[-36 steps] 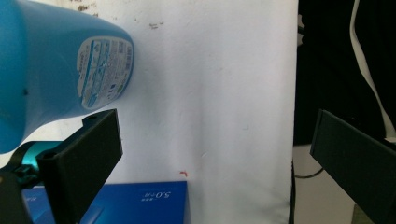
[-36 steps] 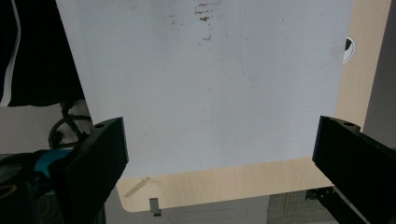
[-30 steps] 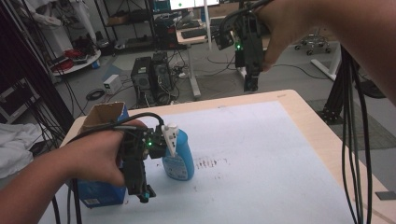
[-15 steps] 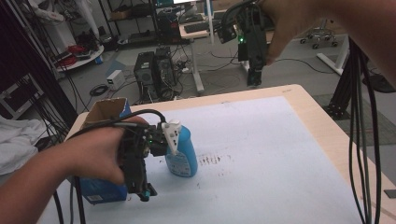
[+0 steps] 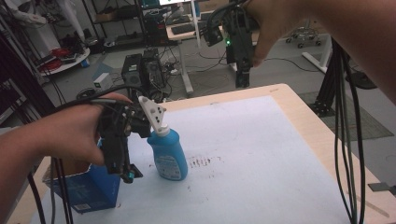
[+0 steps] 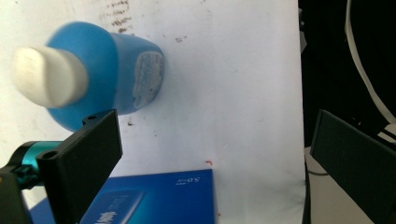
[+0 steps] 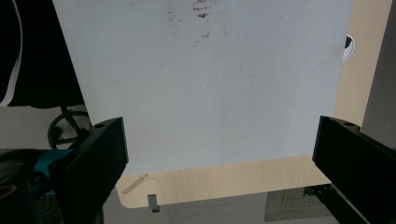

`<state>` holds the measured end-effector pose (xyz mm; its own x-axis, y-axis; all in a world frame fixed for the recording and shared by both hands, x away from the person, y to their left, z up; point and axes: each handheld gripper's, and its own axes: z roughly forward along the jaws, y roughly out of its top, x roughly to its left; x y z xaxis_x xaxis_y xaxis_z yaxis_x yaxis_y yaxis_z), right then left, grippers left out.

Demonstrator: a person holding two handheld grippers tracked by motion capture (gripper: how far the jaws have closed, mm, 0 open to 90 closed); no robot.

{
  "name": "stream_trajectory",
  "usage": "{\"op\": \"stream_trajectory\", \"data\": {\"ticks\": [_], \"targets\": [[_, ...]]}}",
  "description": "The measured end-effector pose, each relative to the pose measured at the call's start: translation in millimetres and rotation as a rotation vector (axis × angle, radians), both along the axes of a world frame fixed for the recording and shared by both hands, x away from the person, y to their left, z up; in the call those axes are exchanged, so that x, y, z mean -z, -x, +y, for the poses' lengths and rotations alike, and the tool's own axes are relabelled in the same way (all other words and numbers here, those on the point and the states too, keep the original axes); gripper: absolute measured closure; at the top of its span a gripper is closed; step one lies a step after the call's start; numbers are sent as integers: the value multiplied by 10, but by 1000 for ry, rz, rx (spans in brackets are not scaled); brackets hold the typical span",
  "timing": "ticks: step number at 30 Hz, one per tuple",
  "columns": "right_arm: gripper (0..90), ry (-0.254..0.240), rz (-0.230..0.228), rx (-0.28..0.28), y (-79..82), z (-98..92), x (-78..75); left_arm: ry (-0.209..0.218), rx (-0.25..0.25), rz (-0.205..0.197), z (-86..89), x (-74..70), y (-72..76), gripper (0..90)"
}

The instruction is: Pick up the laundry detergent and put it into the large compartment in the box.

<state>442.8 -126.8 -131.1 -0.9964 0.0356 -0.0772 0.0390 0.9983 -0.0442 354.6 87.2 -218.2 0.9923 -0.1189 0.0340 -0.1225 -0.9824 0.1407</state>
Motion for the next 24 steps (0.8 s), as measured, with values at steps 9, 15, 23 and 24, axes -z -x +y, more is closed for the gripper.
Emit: {"op": "stream_trajectory", "data": {"ticks": [9, 15, 23, 24], "targets": [[24, -11, 4, 14, -57, -54, -11, 11, 52, -14, -107, -119, -227, 21], [24, -9, -1, 22, -78, -49, -11, -14, 63, -3, -191, 1, -394, 21], [24, -15, -2, 22, -91, -33, 5, -6, 78, 9, -242, 115, -582, 21], [24, -8, 1, 25, -95, -27, 2, -10, 82, 10, -258, 143, -617, 21]]}}
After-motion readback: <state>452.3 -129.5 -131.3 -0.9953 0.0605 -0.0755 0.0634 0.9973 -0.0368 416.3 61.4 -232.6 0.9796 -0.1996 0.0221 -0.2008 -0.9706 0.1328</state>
